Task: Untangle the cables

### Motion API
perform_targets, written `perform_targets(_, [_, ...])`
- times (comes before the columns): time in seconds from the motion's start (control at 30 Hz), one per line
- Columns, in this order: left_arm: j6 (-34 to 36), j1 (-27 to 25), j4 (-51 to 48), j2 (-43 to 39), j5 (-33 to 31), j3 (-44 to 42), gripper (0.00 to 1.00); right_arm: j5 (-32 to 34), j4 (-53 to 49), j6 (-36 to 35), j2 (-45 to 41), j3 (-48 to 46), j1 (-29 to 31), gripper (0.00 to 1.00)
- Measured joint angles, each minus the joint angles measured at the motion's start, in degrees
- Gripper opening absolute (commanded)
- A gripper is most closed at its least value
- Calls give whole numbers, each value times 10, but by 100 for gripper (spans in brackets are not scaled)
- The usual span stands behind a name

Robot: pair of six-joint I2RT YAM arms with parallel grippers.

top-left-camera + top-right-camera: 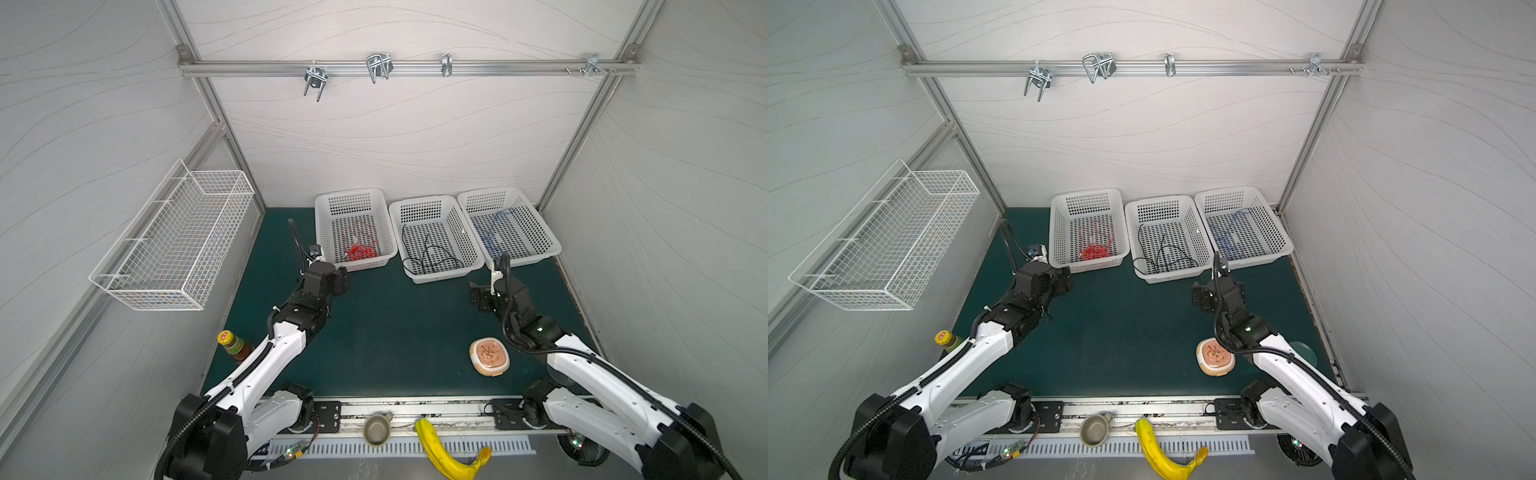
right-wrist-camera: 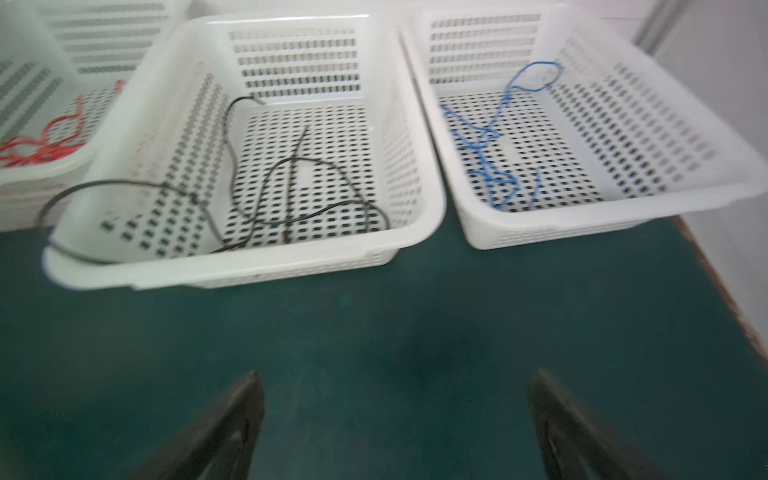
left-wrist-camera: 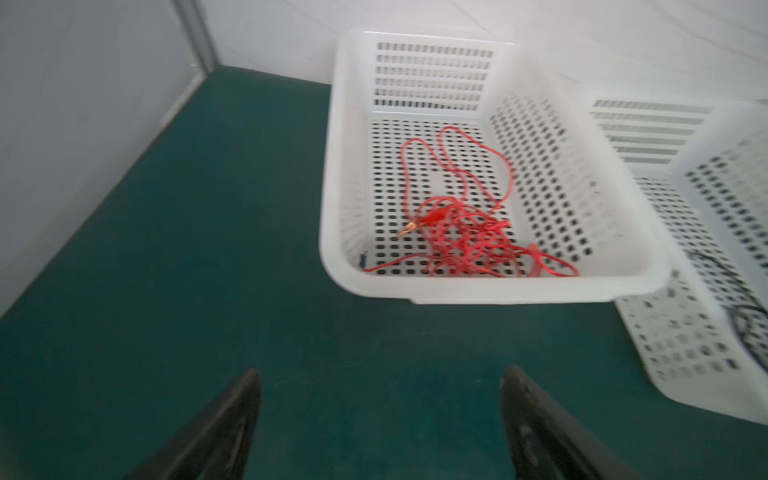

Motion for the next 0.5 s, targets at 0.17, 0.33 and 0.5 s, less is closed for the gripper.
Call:
perform_targets(0.17, [1, 0, 24, 18, -70, -38, 91, 8, 89, -42, 18, -61, -100, 99])
perform_targets(0.33, [19, 0, 57, 32, -77, -64, 91, -32, 205, -87, 95, -122, -152, 99])
perform_targets(0.5, [41, 0, 104, 28, -74, -78, 91, -101, 327, -115, 173, -139, -196, 99])
